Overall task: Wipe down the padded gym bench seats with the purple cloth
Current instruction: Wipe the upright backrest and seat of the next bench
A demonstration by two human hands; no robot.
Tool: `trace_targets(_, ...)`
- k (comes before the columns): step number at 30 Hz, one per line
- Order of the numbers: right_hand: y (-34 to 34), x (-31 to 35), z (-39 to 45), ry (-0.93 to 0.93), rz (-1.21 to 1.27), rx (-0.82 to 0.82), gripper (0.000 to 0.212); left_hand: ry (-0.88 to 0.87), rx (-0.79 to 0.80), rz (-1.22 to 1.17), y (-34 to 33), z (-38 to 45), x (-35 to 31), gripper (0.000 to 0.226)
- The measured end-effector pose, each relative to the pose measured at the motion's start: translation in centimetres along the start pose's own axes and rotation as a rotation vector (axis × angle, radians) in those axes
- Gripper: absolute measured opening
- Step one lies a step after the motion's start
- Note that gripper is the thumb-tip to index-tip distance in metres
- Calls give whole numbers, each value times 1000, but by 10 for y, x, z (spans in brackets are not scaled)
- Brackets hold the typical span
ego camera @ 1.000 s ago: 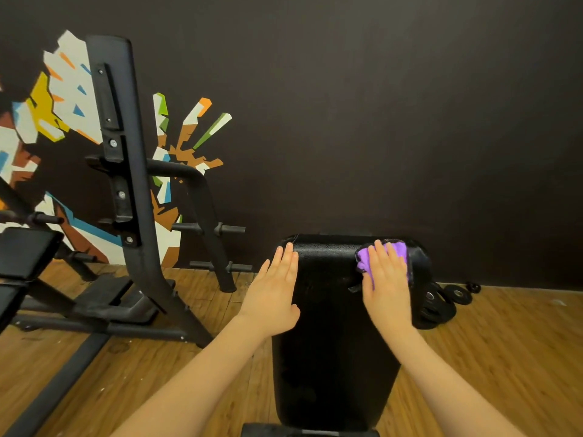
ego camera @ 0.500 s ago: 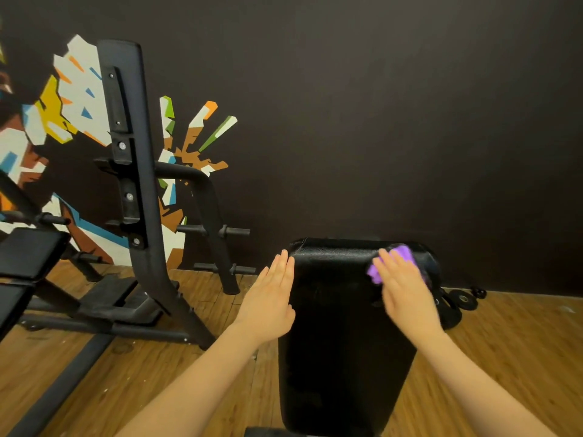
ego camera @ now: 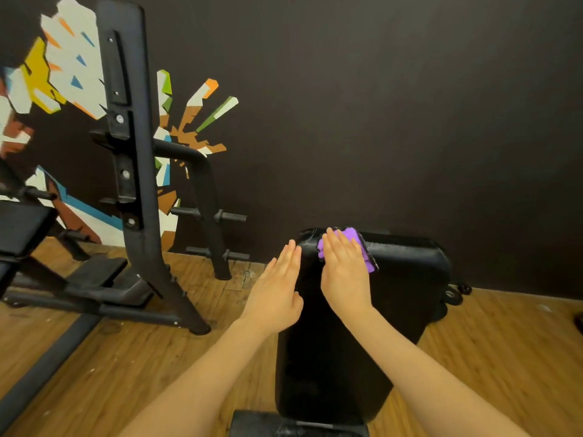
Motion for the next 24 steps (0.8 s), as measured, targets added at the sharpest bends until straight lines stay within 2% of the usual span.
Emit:
trace_targets(3, -7, -3, -11, 126, -126, 27, 71, 108, -75, -49, -9, -8, 9, 80)
trace_targets(6, -22, -10, -28, 208, -223, 54, 86, 124, -63, -111, -23, -13, 13, 83)
trace_targets(8, -27, -14, -32, 221, -231, 63, 88, 103, -57, -112, -23, -14, 16, 83)
trace_targets(11, -21, -2, -33, 198, -201, -13, 86, 53, -38, -97, -23, -14, 20, 82)
trace_targets(14, -29, 35, -35, 339, -173, 14, 82, 38, -36, -105, -24, -17, 24, 79)
trace_targets(17, -36, 43, -36, 389, -194, 24, 84, 26, 19, -72, -25, -27, 27, 76)
trace_targets(20, -36, 6, -38, 399, -241, 49, 87, 21, 81, -38, -22, -38, 28, 75)
trace_targets(24, -21, -82, -46, 285, -325, 39, 95, 7, 112, 61, -11, -37, 17, 72)
Point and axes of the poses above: each hand's wrist, its own z-axis towards the middle knuckle, its own y-axis out of the back of the hand, x = y × z, the point moved 9 cm from there along z, towards the middle knuckle, and after that the axes turned 13 degrees about -y, right-handed, at the moved point
